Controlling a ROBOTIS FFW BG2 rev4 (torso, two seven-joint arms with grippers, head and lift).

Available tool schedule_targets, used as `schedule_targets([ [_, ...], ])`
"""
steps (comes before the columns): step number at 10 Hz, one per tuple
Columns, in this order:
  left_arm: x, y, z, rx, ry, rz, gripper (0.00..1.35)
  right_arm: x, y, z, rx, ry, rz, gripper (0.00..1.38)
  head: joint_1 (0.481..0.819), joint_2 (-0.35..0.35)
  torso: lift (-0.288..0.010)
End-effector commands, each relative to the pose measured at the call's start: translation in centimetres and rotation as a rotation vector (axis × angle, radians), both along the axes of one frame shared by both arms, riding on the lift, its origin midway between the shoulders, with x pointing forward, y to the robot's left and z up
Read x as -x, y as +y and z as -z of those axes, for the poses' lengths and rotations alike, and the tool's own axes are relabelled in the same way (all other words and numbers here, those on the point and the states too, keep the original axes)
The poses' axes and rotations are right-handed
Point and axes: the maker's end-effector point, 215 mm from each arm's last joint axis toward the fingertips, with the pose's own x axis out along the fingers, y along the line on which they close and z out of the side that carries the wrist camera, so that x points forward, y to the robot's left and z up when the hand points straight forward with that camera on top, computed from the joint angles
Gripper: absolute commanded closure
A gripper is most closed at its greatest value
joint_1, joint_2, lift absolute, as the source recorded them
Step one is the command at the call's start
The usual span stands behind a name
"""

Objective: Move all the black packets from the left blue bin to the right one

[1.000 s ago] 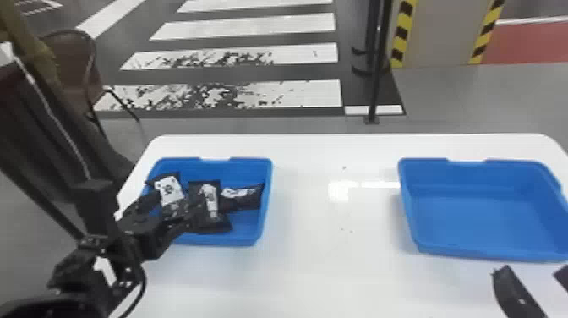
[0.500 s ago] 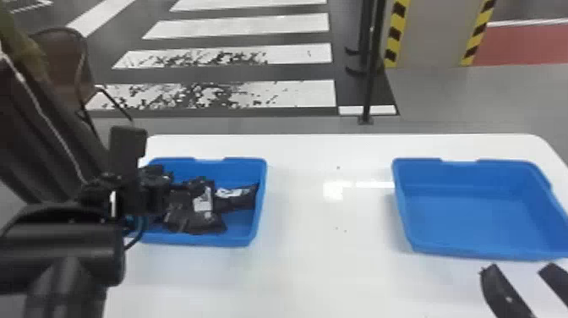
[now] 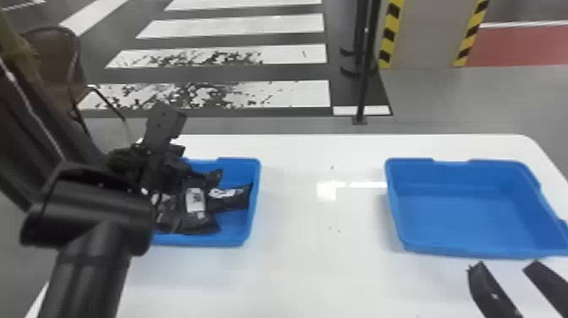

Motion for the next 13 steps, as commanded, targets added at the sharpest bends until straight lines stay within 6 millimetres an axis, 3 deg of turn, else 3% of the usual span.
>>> schedule_targets([
  [1, -1.3, -2.6, 2.3, -0.024, 0.060, 0.086, 0.15, -0.1, 0.1, 0.1, -0.004, 0.000, -0.001, 0.14, 0.695, 0.079, -0.140],
  [2, -1.4, -3.2, 3.4, -0.037, 0.107, 0.108, 0.15, -0.1, 0.5, 0.2, -0.020, 0.002, -0.007, 0.14, 0.695, 0.055, -0.140],
  [4, -0.4, -1.4, 4.4, -0.074, 0.177, 0.053, 0.15, -0.1, 0.9, 0.5, -0.041, 0.009, -0.013, 0.14, 0.695, 0.044, -0.140],
  [6, -0.1, -0.9, 5.2, -0.087, 0.211, 0.048, 0.15, -0.1, 1.1, 0.7, -0.060, 0.013, -0.013, 0.14, 0.695, 0.067, -0.140],
  [8, -1.7, -3.6, 6.0, -0.152, 0.226, 0.192, 0.15, -0.2, 1.3, 0.8, -0.065, 0.013, -0.016, 0.14, 0.695, 0.072, -0.140],
  [13, 1.2, -2.1, 8.7, -0.147, 0.331, 0.159, 0.18, -0.1, 1.3, 1.2, -0.076, 0.022, -0.013, 0.14, 0.695, 0.055, -0.140],
])
